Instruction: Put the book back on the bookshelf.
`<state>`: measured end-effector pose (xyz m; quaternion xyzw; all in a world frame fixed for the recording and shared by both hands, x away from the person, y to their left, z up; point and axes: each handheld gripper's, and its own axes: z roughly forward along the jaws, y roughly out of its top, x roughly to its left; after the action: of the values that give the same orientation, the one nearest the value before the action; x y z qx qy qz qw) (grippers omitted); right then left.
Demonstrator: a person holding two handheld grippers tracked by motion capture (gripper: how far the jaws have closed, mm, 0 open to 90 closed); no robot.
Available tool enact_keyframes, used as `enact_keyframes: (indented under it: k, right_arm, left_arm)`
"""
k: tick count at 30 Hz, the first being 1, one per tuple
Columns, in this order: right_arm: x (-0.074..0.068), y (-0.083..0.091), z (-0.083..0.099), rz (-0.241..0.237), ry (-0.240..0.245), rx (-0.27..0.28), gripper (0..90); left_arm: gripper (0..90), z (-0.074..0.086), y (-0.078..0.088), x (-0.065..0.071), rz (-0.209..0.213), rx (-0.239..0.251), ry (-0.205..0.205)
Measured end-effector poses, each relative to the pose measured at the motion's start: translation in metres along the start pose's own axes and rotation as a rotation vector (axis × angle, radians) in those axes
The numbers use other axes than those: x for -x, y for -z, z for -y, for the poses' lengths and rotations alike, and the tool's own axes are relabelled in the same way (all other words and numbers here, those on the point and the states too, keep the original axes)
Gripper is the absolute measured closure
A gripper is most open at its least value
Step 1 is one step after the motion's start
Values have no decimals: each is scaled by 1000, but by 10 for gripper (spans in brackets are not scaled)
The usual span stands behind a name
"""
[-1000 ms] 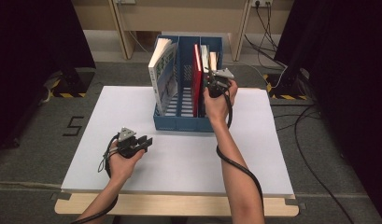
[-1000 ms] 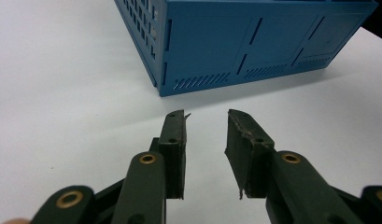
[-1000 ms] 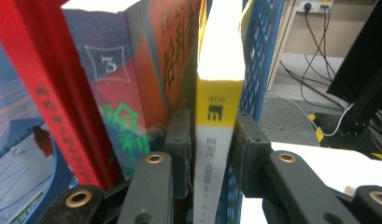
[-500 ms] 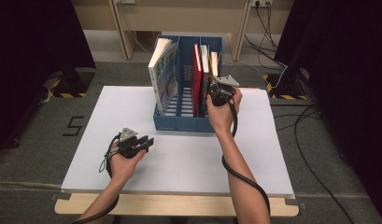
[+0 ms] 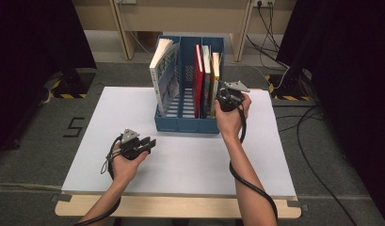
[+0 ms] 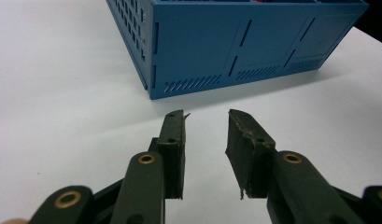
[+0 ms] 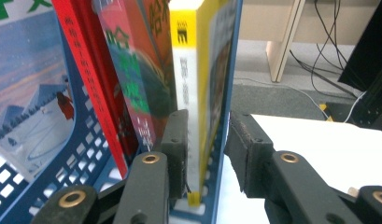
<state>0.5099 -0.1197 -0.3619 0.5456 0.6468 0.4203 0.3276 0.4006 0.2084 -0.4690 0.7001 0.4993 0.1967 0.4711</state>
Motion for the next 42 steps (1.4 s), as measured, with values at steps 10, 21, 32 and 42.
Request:
enact_keyframes:
  k: [10,21,32,42]
  right_arm:
    - [8,14,12,-16,-19,-15,675]
    - [15,29,22,-21,-29,-18,669]
    - [21,45,40,-48,-44,-36,664]
    - [26,54,55,-61,-61,-51,661]
  left_arm:
    - [644,0,1,2,-3,-3,-5]
    - [628,-3,0,4,0,0,-8]
    - [613,-1,1,3,-6,2,-2]
    - [593,3,4,0,-14,-1,-1]
